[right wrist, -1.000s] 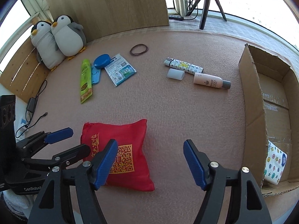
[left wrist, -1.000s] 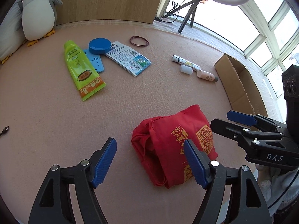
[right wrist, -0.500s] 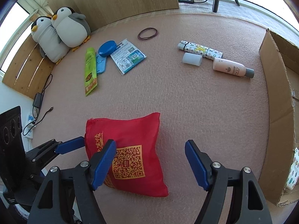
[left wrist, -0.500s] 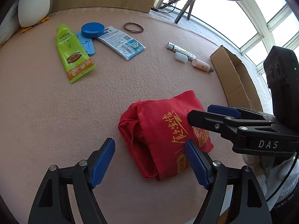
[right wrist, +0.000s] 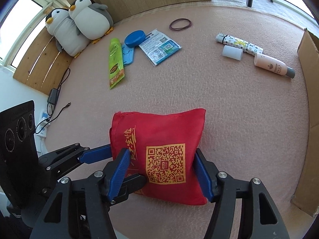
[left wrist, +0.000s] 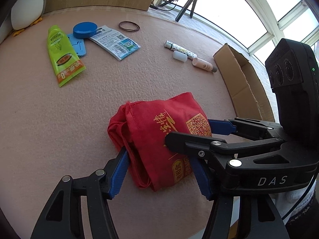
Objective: Organize objects
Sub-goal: 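Grasp the red drawstring bag with the left gripper, then carry the red bag into the cardboard box and open the left gripper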
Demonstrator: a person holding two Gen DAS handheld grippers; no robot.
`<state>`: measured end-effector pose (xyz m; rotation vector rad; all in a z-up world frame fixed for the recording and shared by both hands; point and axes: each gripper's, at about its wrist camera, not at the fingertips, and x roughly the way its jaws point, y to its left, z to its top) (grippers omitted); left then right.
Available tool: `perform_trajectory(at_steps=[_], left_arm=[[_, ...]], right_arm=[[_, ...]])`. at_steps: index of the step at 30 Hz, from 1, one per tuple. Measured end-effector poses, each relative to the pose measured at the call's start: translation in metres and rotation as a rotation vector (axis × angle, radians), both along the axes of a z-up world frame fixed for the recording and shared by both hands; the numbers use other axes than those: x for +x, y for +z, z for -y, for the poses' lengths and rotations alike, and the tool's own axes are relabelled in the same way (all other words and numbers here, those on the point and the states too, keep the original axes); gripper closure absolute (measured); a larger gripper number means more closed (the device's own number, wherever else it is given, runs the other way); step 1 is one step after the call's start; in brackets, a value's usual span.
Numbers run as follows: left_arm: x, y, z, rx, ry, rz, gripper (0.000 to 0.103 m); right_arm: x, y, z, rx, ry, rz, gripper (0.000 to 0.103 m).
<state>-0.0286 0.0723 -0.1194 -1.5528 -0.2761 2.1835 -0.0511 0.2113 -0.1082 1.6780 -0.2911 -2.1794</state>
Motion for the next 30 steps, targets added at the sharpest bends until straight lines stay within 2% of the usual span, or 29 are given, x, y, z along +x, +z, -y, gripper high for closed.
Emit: perform_trajectory(at_steps=[9, 14, 23, 30], left_arm=[[0.0, 0.001, -0.005, 0.008, -0.001, -0.005, 0.045], [-0.001, 0.01, -0.006, 0.019, -0.001, -0.019, 0.046], [-0.007, 0.057, -0.027, 0.013, -0.052, -0.125, 0.046], [-0.019, 0.094, -0.07, 0.009, -0.128, -0.22, 0.046]], right_arm=[[0.002, 0.004, -0.003, -0.012, -0.017, -0.004, 0.051], [0.005, 0.018, -0.007, -0.021, -0.03, -0.037, 0.054], [0.007, 0.069, -0.032, -0.014, -0.098, -0.158, 0.054], [0.01, 0.103, -0.069, 0.016, -0.184, -0.251, 0.054]])
